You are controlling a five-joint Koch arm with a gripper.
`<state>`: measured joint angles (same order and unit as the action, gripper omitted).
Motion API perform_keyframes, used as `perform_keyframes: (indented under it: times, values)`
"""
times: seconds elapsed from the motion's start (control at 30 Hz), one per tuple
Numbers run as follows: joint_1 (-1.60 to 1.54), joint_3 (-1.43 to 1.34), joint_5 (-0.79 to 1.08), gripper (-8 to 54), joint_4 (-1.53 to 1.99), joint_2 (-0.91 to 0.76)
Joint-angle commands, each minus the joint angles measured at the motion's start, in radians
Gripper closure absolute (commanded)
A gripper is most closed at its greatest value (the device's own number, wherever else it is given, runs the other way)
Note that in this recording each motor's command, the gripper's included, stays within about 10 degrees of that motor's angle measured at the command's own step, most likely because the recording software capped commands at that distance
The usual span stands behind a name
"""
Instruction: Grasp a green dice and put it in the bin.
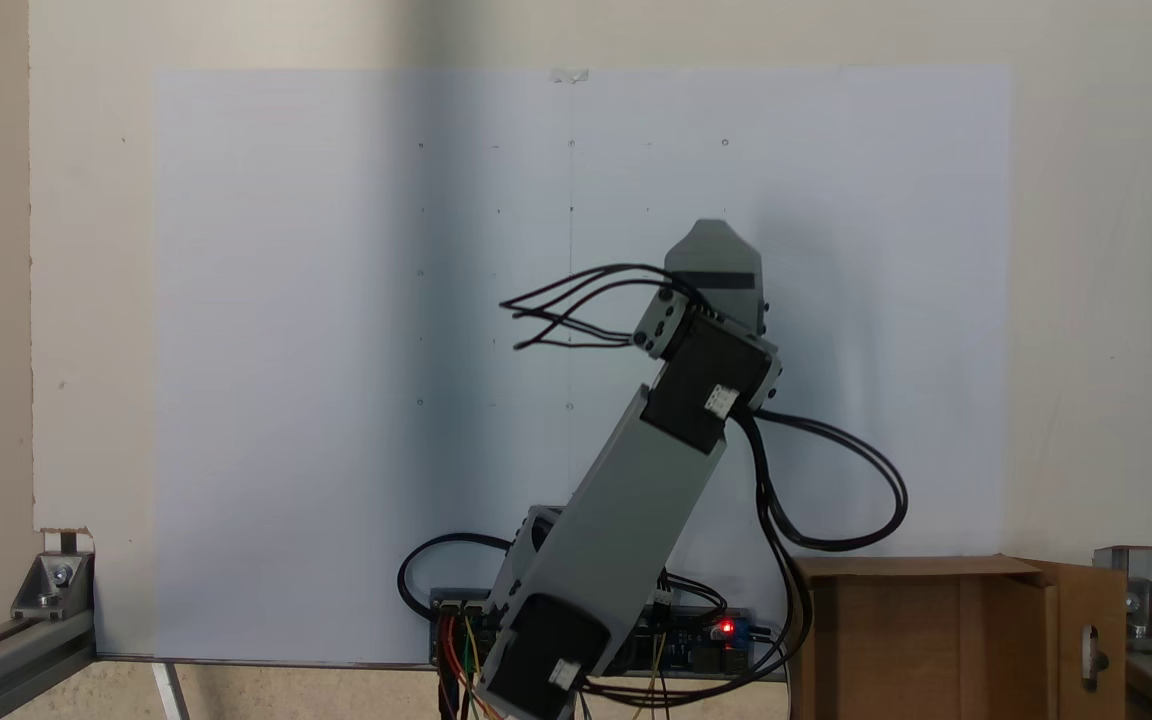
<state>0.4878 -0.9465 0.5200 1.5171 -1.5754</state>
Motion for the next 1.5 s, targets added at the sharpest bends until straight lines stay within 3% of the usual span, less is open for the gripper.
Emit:
perform_keyframes:
  times: [0.0,0.33,0.77,1.47]
  values:
    - [0.015,0.086,0.031,-1.6,0.005,0.006]
    - [0.048,0.14,0.031,-1.1,0.006,0.115]
    - [0.051,0.135,0.031,-0.5,0.011,0.137]
    - [0.066,-0.084,0.032,-0.4,-0.166,0.141]
